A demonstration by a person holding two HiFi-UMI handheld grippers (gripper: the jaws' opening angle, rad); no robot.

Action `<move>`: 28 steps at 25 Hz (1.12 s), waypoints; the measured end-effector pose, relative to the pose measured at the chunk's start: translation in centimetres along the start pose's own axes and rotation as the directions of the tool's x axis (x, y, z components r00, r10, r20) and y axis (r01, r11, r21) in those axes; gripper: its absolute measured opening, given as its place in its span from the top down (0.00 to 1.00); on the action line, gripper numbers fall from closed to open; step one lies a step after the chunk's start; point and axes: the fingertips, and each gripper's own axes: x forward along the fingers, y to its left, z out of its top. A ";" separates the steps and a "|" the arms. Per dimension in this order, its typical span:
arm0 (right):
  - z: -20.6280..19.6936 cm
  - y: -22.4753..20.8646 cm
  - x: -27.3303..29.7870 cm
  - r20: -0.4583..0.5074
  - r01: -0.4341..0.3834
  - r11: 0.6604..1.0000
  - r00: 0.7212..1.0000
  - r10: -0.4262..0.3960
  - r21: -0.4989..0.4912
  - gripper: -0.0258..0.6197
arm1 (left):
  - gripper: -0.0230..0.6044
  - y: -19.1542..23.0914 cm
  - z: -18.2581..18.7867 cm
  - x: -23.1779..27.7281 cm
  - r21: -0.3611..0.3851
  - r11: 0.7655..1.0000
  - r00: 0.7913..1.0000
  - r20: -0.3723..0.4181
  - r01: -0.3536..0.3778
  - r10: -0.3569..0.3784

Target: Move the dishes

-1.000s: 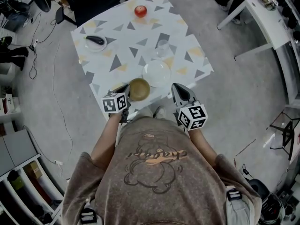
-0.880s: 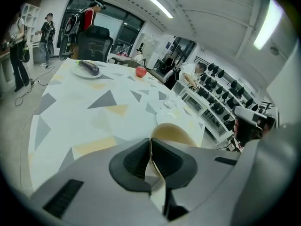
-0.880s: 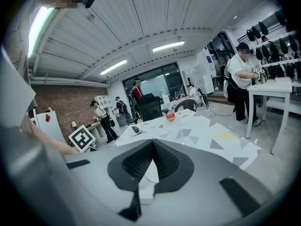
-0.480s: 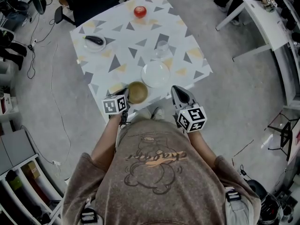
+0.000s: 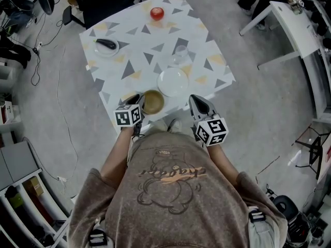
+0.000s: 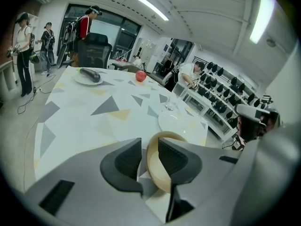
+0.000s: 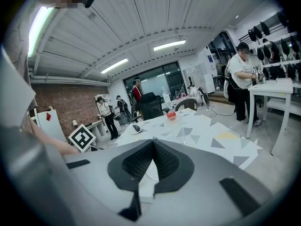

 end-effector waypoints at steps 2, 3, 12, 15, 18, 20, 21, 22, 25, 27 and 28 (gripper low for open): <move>0.0 0.0 0.0 0.000 0.001 1.000 1.000 -0.001 -0.002 0.96 | 0.77 -0.1 1.1 -0.2 0.010 1.000 1.000 0.026 0.002 -0.002; 0.0 0.0 0.0 -0.001 0.002 1.000 1.000 -0.002 -0.003 0.96 | 0.76 -0.2 1.7 -0.3 0.015 1.000 0.999 0.040 0.005 -0.005; 0.9 0.0 -0.1 0.024 0.010 1.000 1.000 -0.009 -0.011 0.96 | 0.74 -2.5 9.4 -3.6 0.121 0.992 0.975 0.214 0.028 -0.054; 1.3 -0.2 -0.3 0.036 0.016 1.000 0.999 -0.016 -0.016 0.96 | 0.74 -3.8 11.4 -5.1 0.173 0.984 0.961 0.265 0.030 -0.076; 1.7 -0.3 -0.5 0.047 0.022 1.000 0.999 -0.022 -0.020 0.96 | 0.74 -5.2 12.9 -6.8 0.222 0.975 0.946 0.309 0.025 -0.094; 2.1 -0.4 -0.6 0.054 0.027 0.999 0.998 -0.026 -0.025 0.96 | 0.74 -6.2 13.7 -8.2 0.253 0.967 0.931 0.349 0.019 -0.110; 2.3 -0.4 -0.6 0.059 0.028 0.999 0.998 -0.027 -0.029 0.96 | 0.74 -6.8 14.1 -8.9 0.269 0.963 0.920 0.373 0.017 -0.120; 2.6 -0.4 -0.6 0.065 0.029 0.999 0.998 -0.027 -0.034 0.96 | 0.74 -7.4 14.3 -9.6 0.286 0.958 0.908 0.397 0.012 -0.130; 3.8 -0.1 -0.9 0.089 0.028 0.998 0.996 -0.023 -0.061 0.96 | 0.73 -9.4 14.6 -11.7 0.339 0.941 0.869 0.468 -0.007 -0.161; 4.6 0.2 -1.1 0.106 0.027 0.996 0.994 -0.019 -0.082 0.96 | 0.73 -10.5 14.3 -12.6 0.366 0.930 0.846 0.503 -0.023 -0.177; 4.9 0.4 -1.2 0.112 0.028 0.995 0.994 -0.017 -0.093 0.96 | 0.73 -10.8 14.0 -12.8 0.374 0.927 0.838 0.516 -0.033 -0.179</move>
